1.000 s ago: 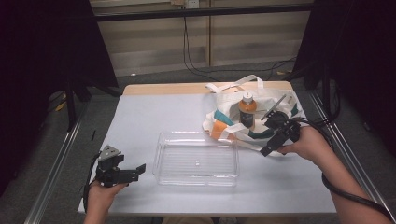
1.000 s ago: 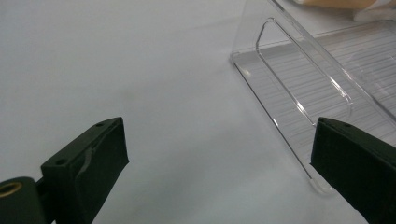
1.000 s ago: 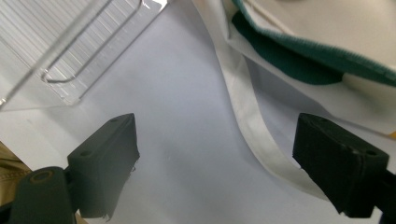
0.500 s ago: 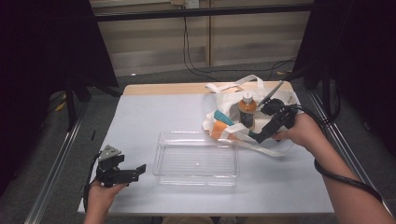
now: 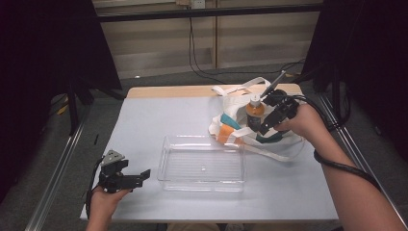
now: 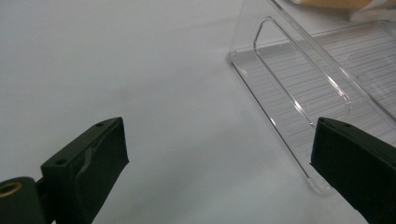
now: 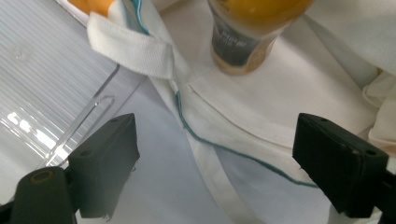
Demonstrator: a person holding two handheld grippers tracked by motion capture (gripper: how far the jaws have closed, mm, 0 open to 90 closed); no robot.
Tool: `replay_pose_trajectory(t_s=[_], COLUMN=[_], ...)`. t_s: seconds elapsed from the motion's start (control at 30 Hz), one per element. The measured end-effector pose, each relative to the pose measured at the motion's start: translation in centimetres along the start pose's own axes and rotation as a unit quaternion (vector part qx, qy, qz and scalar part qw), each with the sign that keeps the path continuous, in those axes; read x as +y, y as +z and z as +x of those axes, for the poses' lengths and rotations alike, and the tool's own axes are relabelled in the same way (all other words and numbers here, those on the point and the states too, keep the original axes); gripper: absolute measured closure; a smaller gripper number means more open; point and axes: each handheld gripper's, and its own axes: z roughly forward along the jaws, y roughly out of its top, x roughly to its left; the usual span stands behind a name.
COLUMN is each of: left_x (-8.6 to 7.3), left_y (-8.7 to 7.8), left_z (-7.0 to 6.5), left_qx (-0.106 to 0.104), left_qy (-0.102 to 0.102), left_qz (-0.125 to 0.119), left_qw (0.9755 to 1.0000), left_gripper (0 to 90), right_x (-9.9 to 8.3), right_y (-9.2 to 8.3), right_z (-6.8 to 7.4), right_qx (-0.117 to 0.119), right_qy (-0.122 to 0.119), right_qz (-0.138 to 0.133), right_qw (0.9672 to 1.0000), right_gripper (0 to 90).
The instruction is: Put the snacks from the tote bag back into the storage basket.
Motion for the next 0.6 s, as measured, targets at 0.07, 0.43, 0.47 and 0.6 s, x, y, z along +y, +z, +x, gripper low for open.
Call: replay_pose_trajectory(t_s=[0.07, 0.43, 0.47, 0.6], left_x=[0.0, 0.0, 0.0, 0.0], left_y=[0.0, 0.1, 0.1, 0.1], left_z=[0.0, -0.1, -0.1, 0.0], left_qx=[0.0, -0.003, -0.002, -0.003], left_qy=[-0.002, 0.0, 0.001, -0.001], left_qz=[0.0, 0.004, 0.004, 0.002], left_qw=[1.0, 1.0, 1.0, 1.0], left_gripper=[3.7, 3.7, 3.7, 3.7], right_x=[0.3, 1.8, 2.0, 2.4], right_y=[0.1, 0.3, 0.4, 0.6], right_z=[-0.1, -0.8, -0.8, -1.0], right_qx=[-0.001, -0.01, -0.01, -0.01], right_qy=[0.0, 0.015, 0.016, 0.024], right_qz=[-0.001, -0.007, -0.007, -0.004], right_qw=[1.0, 0.9998, 0.9998, 0.9997], right_gripper=[13.8, 14.1, 14.1, 14.3])
